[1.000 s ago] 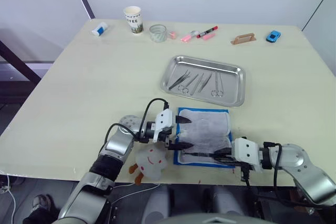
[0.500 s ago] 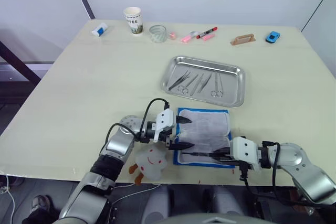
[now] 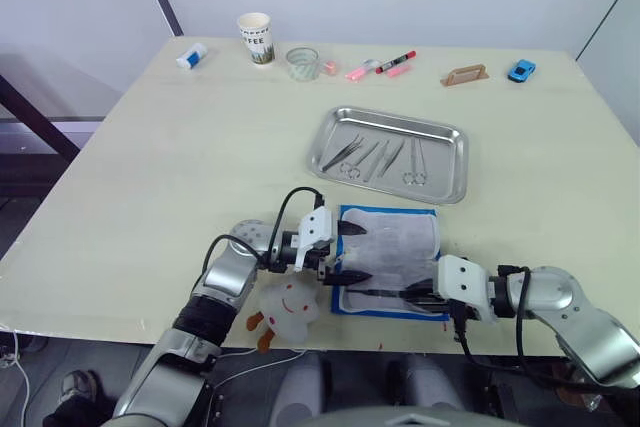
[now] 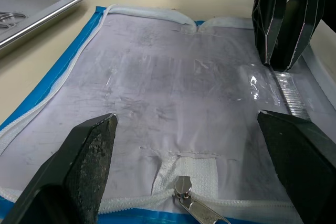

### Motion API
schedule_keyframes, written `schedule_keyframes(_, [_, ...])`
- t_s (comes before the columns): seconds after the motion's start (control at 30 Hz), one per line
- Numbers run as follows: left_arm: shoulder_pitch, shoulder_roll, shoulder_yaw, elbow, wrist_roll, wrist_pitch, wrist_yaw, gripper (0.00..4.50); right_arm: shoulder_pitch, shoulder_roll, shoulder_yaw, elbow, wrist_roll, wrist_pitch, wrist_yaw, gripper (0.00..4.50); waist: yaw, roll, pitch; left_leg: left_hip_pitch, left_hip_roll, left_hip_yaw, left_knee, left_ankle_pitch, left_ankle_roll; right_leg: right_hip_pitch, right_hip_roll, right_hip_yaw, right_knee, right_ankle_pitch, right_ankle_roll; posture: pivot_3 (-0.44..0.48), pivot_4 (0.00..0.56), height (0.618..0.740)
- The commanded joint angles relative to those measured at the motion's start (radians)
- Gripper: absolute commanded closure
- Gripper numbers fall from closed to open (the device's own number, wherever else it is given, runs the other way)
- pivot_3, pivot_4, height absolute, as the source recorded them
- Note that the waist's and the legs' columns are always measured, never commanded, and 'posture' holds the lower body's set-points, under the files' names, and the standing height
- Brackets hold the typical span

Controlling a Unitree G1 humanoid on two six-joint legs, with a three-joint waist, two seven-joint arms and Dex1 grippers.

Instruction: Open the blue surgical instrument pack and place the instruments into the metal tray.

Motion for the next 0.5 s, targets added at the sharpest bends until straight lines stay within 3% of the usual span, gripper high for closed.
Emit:
schedule_keyframes(0.03, [0.023,0.003,-0.029,0.013,0.026,0.023,0.000,0.00,-0.009,-0.021,-0.006,0.006,-0.018,0.032,-0.012,4.41,0.000,0.000,0.000,0.000,0.000,0.000,0.000,0.000,0.000,0.000,0.000,0.000,0.000,0.000,0.000,0.000,0.150,0.740])
schedule_keyframes(0.5, [0.016,-0.001,-0.034,0.030,0.033,0.020,0.002,0.00,-0.082,-0.087,-0.011,-0.126,0.007,0.208,-0.007,4.42,0.003,0.002,0.002,-0.001,0.000,0.000,0.000,0.000,0.000,0.000,-0.001,0.000,0.000,0.000,0.000,0.000,0.150,0.740])
